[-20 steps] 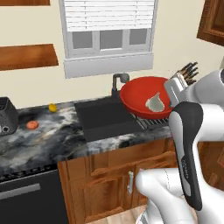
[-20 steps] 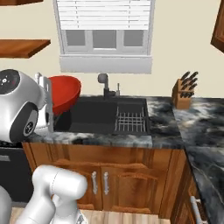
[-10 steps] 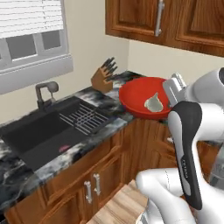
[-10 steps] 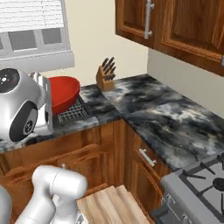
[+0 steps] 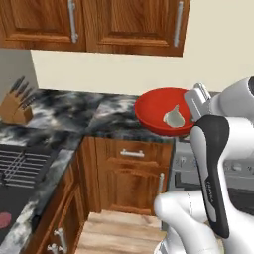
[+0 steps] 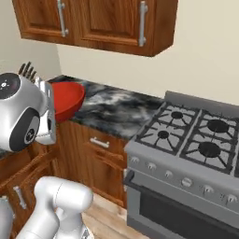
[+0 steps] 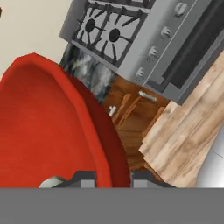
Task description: Pick the garlic from the sink and place it in the bowl. Then pick the bowl and place it in the microwave. Then close the microwave door and press the start button.
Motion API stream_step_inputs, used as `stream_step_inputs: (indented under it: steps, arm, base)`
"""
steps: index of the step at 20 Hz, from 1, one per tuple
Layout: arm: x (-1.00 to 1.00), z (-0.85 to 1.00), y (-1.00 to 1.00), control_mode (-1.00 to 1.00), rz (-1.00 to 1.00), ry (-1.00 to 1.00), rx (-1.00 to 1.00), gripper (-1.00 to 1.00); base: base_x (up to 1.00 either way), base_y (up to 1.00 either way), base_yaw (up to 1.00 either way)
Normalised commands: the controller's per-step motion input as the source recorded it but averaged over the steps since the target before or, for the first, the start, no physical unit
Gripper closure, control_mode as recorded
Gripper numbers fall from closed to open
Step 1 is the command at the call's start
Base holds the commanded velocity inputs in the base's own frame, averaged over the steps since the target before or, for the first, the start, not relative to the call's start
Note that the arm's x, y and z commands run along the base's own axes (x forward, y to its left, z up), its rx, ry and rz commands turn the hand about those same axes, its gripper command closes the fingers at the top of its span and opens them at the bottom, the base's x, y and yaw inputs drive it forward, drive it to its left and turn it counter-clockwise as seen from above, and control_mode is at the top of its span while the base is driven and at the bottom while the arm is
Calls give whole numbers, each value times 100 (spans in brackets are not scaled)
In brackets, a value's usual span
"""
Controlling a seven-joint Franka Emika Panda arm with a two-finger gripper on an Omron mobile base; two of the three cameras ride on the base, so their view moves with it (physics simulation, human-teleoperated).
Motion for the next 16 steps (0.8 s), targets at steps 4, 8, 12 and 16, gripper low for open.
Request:
stream_step_inputs:
  steps: [4,8,12,16]
  arm:
    - [0,0,0,100,0,0,0,100]
    - [0,0,0,100,0,0,0,100]
    - [0,0,0,100,0,0,0,100]
    - [0,0,0,100,0,0,0,100]
  base:
    - [-33,11,-92]
    - [-30,4,-91]
    - [-26,0,-90]
    - [-23,0,-88]
